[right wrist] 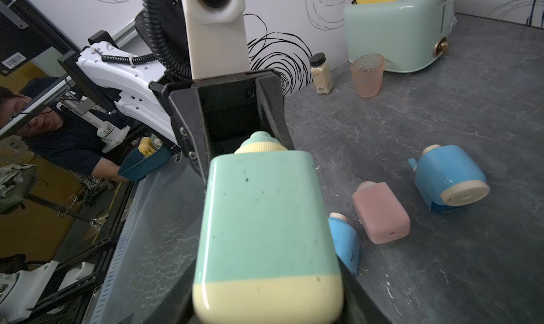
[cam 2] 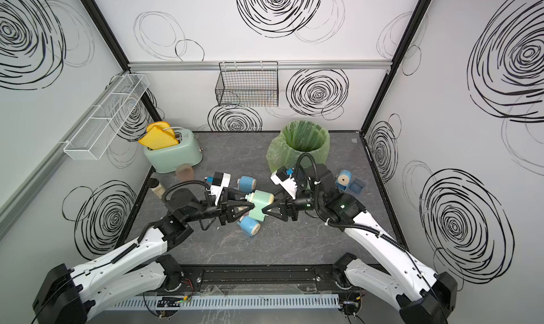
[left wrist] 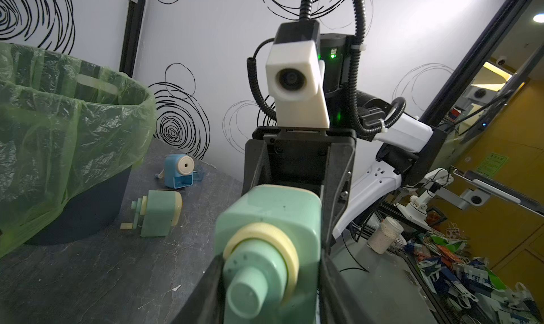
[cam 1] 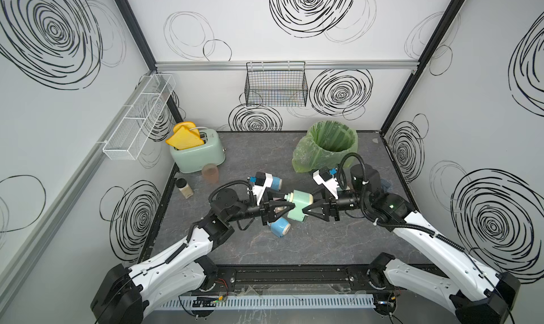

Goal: Take out the pencil sharpener tray and clean the shavings
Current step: Pick up the pencil sharpener from the center of the board.

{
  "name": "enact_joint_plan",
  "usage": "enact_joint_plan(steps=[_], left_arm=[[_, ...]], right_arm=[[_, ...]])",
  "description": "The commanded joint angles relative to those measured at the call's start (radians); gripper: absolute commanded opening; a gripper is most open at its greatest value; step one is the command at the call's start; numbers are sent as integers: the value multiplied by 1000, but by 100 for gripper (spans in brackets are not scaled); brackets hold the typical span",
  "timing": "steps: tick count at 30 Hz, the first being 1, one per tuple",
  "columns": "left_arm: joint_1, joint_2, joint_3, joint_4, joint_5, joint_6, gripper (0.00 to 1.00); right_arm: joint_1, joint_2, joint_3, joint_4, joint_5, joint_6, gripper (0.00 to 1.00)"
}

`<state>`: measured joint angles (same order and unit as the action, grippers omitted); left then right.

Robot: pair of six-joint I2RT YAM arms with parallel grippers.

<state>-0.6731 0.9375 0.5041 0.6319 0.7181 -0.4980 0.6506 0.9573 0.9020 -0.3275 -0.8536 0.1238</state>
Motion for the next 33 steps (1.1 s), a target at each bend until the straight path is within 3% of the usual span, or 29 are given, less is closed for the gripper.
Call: enact_joint_plan(steps=[1,3,8,10,13,15,33], left_arm=[[-19,-3,10,121,58,-10,38],[-18,-8,12,118,52,-8,37],[-17,-23,-2,140,54,-15,35],[-17,-22,-1,140,57,-16,36],[-19,-11,9,120,70,-12,51],[-21,-3,11,115,70,-10,58],[-39,26,25,106,94,-1,89]], right_arm=[[-8,-23,-31,153,-81,57,52],[-11,-33,-67,218,-91,92,59],[-16,-57,-153,372,-100,180,66],[-17,-59,-166,408,-102,198,59],[-19,-51,-166,444,-141,217,46],[-19,-48,-158,446,-156,219,44],[-25,-49,-134,493,-209,224,44]])
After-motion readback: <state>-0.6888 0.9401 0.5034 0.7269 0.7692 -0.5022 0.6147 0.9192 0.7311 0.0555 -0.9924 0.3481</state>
